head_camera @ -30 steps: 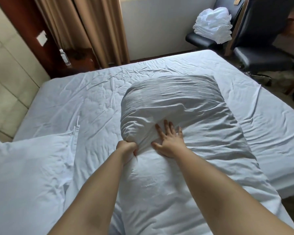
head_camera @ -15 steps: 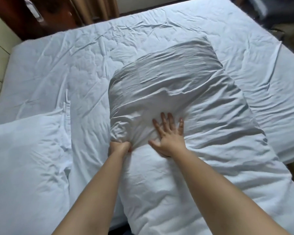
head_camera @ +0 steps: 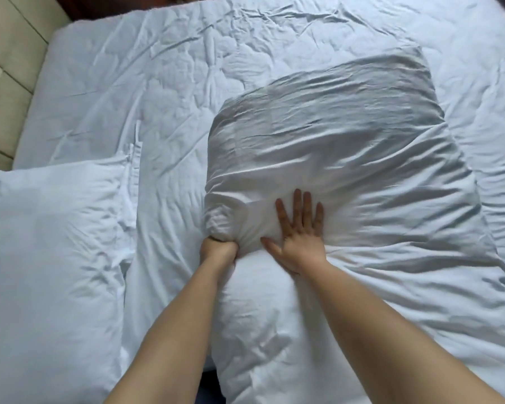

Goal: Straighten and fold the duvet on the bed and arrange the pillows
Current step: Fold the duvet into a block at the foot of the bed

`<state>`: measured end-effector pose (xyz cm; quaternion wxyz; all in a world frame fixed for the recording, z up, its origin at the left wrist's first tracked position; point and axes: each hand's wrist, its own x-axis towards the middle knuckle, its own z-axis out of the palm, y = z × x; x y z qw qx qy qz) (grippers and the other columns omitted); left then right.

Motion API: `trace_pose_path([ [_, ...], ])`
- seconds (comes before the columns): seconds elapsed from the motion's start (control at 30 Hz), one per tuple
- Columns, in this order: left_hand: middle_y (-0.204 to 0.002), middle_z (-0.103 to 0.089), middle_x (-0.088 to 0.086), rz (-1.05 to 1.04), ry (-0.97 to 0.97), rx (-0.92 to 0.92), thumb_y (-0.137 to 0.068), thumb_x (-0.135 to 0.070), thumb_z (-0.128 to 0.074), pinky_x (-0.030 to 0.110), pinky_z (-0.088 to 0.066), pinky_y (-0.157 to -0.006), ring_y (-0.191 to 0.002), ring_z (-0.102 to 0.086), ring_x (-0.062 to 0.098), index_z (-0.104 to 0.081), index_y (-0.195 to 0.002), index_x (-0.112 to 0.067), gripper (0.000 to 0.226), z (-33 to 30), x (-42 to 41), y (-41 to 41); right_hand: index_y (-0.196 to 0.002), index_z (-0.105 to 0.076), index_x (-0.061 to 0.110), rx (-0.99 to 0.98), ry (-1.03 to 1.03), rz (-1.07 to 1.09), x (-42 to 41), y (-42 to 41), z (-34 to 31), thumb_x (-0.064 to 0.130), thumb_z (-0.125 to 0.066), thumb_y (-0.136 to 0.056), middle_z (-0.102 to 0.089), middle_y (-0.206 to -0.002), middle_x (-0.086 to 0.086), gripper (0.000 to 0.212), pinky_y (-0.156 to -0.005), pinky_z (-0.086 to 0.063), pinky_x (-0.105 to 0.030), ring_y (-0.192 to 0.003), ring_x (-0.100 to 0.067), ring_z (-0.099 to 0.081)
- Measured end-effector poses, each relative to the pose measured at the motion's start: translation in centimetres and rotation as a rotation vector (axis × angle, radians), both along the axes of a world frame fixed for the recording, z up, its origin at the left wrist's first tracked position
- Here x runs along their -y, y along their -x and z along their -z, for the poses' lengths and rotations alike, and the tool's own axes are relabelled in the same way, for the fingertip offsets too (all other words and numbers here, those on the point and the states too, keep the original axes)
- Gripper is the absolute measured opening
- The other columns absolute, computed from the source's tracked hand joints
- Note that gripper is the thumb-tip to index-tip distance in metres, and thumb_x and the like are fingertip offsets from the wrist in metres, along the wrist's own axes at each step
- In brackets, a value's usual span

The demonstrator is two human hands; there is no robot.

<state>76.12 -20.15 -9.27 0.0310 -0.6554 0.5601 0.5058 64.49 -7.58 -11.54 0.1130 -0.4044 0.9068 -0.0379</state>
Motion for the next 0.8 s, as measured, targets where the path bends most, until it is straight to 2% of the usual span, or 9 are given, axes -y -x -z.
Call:
trace_pose_path([
  [0.07, -0.097, -0.068, 0.021, 0.061, 0.002, -0.025, -0.067, -0.005, -0.053, 0.037, -0.055, -0.075, -0.09, -0.066, 0.033, -0.064, -0.091, -0.004, 0.026, -1.0, 0.5, -0.2, -0.144, 0.018, 0.025, 0.022, -0.038, -0.009, 0.7, -0.4, -0.8, 0.074, -0.011, -0.073, 0.035, -0.146, -0.017, 0.092, -0.108, 0.028, -0.048, -0.138, -0.03, 0.033],
  [0.17, -0.098, -0.067, 0.021, 0.17, 0.023, -0.059, -0.067, -0.004, -0.051, 0.033, -0.054, -0.07, -0.09, -0.066, 0.034, -0.064, -0.097, -0.003, 0.034, -2.7, 1.7, -0.7, -0.142, 0.026, 0.02, 0.033, -0.082, 0.014, 2.3, -1.4, -2.4, 0.075, -0.001, -0.068, 0.039, -0.143, -0.02, 0.096, -0.108, 0.027, -0.05, -0.136, -0.033, 0.037],
  [0.23, -0.094, -0.067, 0.018, 0.242, 0.049, -0.067, -0.068, -0.005, -0.052, 0.032, -0.053, -0.07, -0.09, -0.066, 0.033, -0.064, -0.099, -0.004, 0.033, -4.1, 3.0, -1.3, -0.144, 0.026, 0.015, 0.045, -0.116, 0.03, 3.6, -2.1, -3.4, 0.075, 0.003, -0.065, 0.036, -0.146, -0.024, 0.103, -0.108, 0.026, -0.05, -0.136, -0.036, 0.036],
  [0.33, -0.081, -0.064, 0.012, 0.325, 0.063, -0.07, -0.067, -0.008, -0.05, 0.033, -0.053, -0.07, -0.084, -0.065, 0.031, -0.06, -0.089, -0.006, 0.024, -6.1, 5.4, -2.8, -0.148, 0.019, 0.011, 0.056, -0.106, 0.064, 5.8, -3.8, -4.7, 0.075, 0.004, -0.063, 0.03, -0.148, -0.029, 0.108, -0.104, 0.03, -0.047, -0.137, -0.039, 0.033],
  [0.47, -0.091, -0.067, 0.015, 0.349, 0.092, -0.074, -0.055, -0.017, -0.044, 0.036, -0.057, -0.077, -0.087, -0.065, 0.032, -0.059, -0.09, -0.007, 0.039, -7.4, 9.0, -6.2, -0.149, 0.018, 0.01, 0.076, -0.092, 0.059, 9.6, -7.1, -5.7, 0.076, 0.005, -0.061, 0.029, -0.149, -0.029, 0.11, -0.103, 0.031, -0.046, -0.138, -0.039, 0.032],
  [0.53, -0.098, -0.066, 0.015, 0.36, 0.103, -0.06, -0.056, -0.017, -0.045, 0.038, -0.056, -0.083, -0.092, -0.064, 0.031, -0.06, -0.097, -0.007, 0.045, -7.8, 11.1, -8.1, -0.149, 0.018, 0.011, 0.076, -0.099, 0.044, 11.9, -8.9, -6.2, 0.077, 0.003, -0.063, 0.029, -0.149, -0.029, 0.11, -0.106, 0.029, -0.048, -0.138, -0.038, 0.032],
  [0.67, -0.107, -0.064, 0.013, 0.386, 0.172, -0.006, -0.069, -0.015, -0.049, 0.038, -0.053, -0.09, -0.1, -0.062, 0.031, -0.058, -0.111, -0.007, 0.043, -9.1, 15.5, -11.8, -0.149, 0.017, 0.01, 0.08, -0.097, 0.013, 16.8, -12.2, -7.5, 0.076, -0.016, -0.08, 0.028, -0.149, -0.028, 0.101, -0.112, 0.022, -0.05, -0.139, -0.038, 0.03],
  [0.8, -0.109, -0.064, 0.011, 0.387, 0.227, 0.034, -0.071, -0.015, -0.05, 0.036, -0.053, -0.089, -0.102, -0.062, 0.031, -0.058, -0.111, -0.008, 0.041, -9.8, 19.8, -15.4, -0.15, 0.015, 0.008, 0.074, -0.073, -0.044, 21.8, -15.3, -8.3, 0.072, -0.027, -0.087, 0.027, -0.15, -0.028, 0.098, -0.113, 0.019, -0.049, -0.14, -0.037, 0.028],
])
